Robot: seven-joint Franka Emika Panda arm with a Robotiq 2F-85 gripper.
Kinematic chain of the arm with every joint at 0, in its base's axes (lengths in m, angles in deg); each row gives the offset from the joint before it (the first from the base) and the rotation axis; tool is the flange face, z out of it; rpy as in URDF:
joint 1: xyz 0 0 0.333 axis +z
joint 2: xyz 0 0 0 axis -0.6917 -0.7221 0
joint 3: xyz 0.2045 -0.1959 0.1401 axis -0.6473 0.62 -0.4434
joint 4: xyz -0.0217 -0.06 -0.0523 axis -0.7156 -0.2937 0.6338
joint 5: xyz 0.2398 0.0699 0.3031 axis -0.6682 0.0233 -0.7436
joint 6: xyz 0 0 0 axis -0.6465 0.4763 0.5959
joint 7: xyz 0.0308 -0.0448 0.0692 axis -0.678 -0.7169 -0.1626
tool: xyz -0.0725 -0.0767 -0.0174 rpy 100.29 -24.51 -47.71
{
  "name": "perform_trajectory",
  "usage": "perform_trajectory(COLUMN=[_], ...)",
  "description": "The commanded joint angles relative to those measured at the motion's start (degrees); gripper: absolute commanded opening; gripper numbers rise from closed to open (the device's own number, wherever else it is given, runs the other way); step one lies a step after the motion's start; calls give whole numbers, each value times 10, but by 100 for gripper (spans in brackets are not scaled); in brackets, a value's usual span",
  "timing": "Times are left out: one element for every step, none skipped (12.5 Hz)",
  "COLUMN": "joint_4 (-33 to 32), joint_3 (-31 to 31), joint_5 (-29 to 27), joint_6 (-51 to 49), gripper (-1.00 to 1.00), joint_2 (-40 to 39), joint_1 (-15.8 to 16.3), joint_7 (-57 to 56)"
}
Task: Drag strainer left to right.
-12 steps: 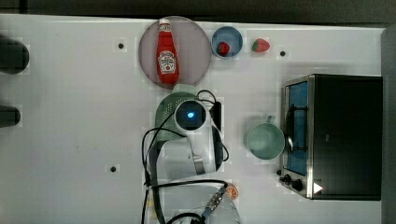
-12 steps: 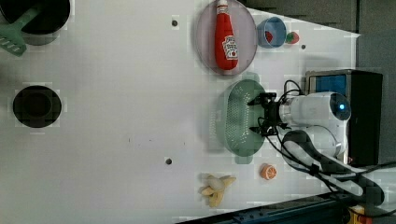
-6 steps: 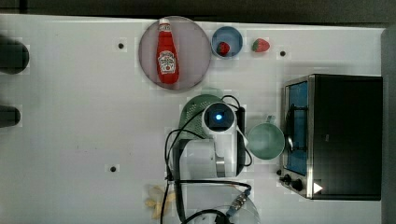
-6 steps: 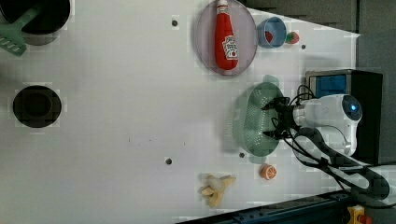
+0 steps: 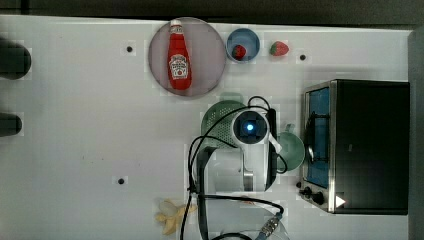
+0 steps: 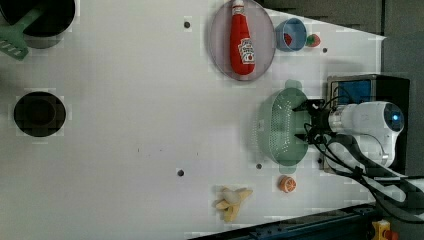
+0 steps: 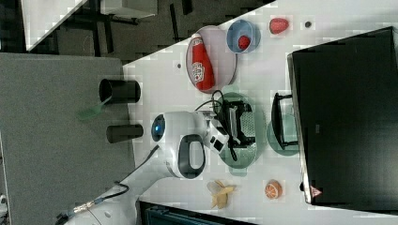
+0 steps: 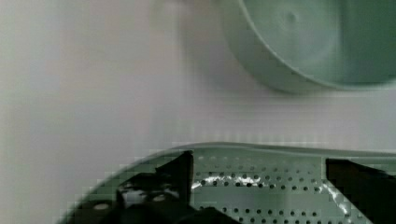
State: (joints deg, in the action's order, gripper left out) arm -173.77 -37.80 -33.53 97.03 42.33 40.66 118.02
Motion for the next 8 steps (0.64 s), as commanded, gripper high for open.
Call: perform_trajectory(joint_4=[1,2,1,1,-3,-9,-12,-12], joint_3=[9,10,8,3,-7,-18,-27,-33], joint_5=[-3,-3,-3,-3,-3,-3,-3,-4], joint_6=[-10,-9,-10,-10,-16,-25,-29,-35], gripper=[100,100,100,100,100,100,100,100], joint_2=[3,4,5,13,27,46,72,100], joint_1=[0,0,0,1,1,1,1,1], joint_7=[-46,-47,-47,-57,-95,-161,-230,-297])
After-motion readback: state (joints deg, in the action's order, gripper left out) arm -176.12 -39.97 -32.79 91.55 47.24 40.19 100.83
